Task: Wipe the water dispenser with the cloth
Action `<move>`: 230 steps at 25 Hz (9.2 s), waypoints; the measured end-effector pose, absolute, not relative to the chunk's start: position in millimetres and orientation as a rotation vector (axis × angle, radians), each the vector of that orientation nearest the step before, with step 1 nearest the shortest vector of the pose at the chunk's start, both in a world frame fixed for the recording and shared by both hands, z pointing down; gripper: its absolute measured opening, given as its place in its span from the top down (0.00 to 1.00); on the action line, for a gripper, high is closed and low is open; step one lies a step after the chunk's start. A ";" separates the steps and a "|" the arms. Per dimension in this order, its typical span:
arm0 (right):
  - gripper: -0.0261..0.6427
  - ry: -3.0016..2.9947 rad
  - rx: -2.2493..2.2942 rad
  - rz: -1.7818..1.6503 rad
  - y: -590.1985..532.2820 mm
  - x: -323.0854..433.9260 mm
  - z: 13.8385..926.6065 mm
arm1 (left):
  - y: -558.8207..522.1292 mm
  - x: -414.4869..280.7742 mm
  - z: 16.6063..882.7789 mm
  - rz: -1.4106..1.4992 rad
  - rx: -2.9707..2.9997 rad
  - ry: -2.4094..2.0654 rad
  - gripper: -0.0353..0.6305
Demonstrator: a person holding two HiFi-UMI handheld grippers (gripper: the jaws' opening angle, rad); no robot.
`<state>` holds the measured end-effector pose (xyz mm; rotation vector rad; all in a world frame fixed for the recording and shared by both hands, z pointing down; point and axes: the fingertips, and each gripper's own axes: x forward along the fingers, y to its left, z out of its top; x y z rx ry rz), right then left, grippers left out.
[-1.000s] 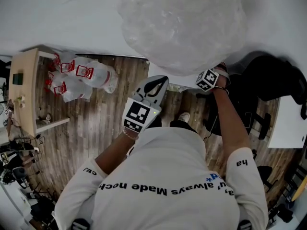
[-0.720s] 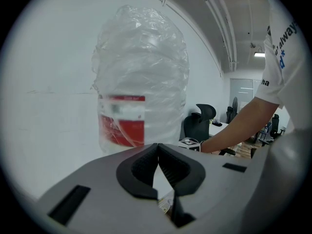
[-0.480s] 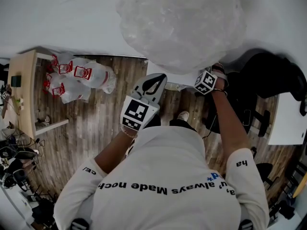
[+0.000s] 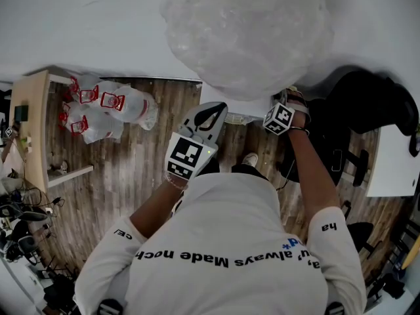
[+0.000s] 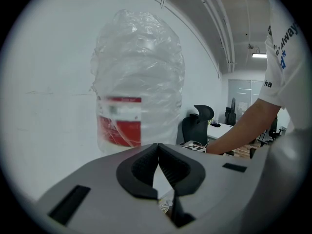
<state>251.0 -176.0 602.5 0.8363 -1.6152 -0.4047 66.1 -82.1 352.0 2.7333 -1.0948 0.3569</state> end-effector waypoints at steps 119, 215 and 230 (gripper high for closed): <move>0.84 -1.858 1.285 -0.161 -66.2 78.1 615.2 | -54.1 -10.8 380.6 0.414 2.727 -1.054 0.92; 0.84 -1.962 1.002 -0.205 -71.2 -21.0 655.4 | -46.0 -93.1 401.1 0.443 2.578 -1.245 0.92; 0.84 -1.883 1.031 -0.177 -71.0 6.8 665.6 | -49.9 -83.9 401.7 0.430 2.602 -1.205 0.92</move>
